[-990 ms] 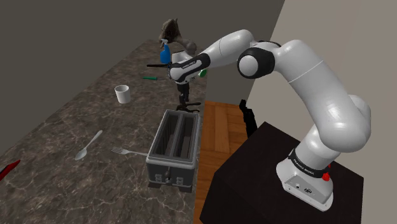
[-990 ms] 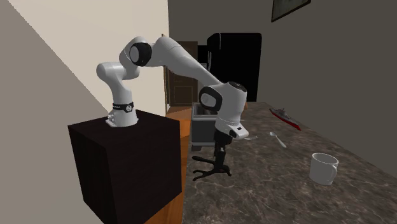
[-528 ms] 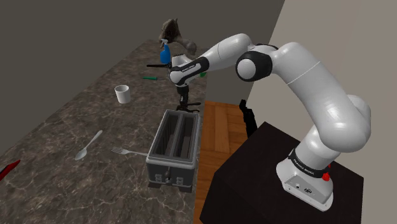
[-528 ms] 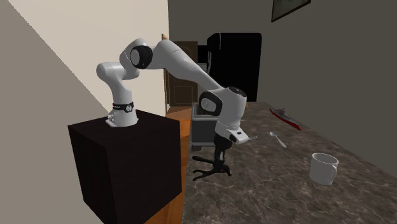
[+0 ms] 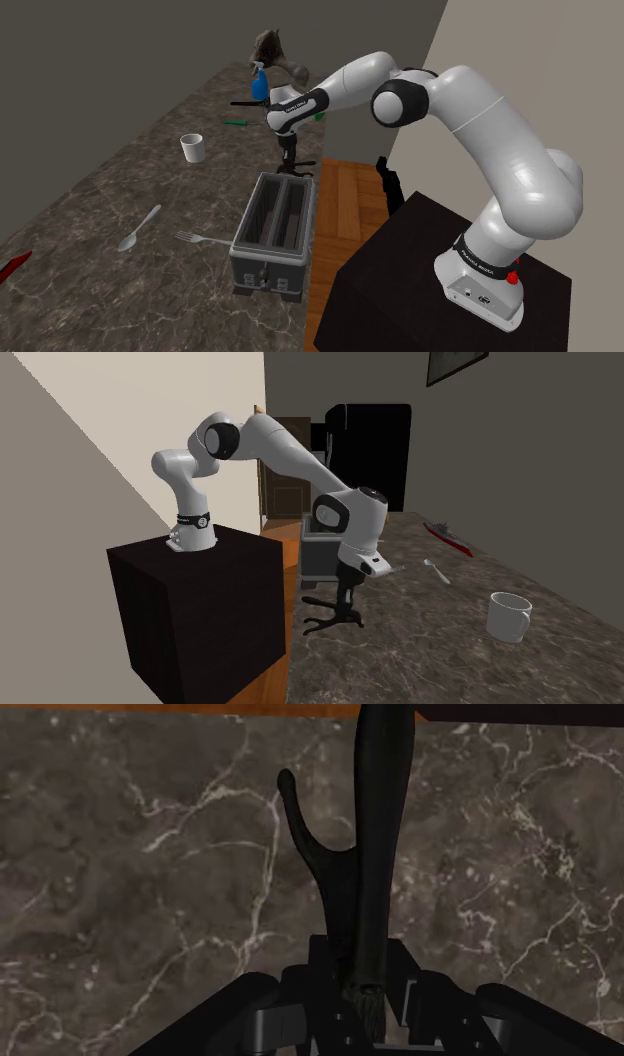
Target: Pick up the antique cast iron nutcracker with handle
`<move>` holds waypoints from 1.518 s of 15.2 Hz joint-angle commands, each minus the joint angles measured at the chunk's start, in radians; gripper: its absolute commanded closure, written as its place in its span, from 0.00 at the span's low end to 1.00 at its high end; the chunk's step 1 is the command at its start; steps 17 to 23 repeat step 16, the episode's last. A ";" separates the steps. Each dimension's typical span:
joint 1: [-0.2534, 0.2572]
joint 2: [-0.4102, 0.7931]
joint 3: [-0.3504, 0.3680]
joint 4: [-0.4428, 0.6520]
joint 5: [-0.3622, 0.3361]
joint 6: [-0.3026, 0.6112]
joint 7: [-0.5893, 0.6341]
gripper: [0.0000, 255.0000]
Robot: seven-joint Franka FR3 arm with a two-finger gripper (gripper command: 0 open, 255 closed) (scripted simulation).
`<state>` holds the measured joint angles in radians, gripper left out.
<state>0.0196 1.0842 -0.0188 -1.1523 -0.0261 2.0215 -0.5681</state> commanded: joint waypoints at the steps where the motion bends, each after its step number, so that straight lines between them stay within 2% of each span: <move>1: 0.000 -0.015 0.000 -0.007 0.000 -0.008 -0.001 1.00; 14: 0.001 -0.141 -0.001 -0.052 0.000 -0.089 -0.004 1.00; 23: 0.001 -0.142 -0.001 -0.052 0.000 -0.091 -0.004 1.00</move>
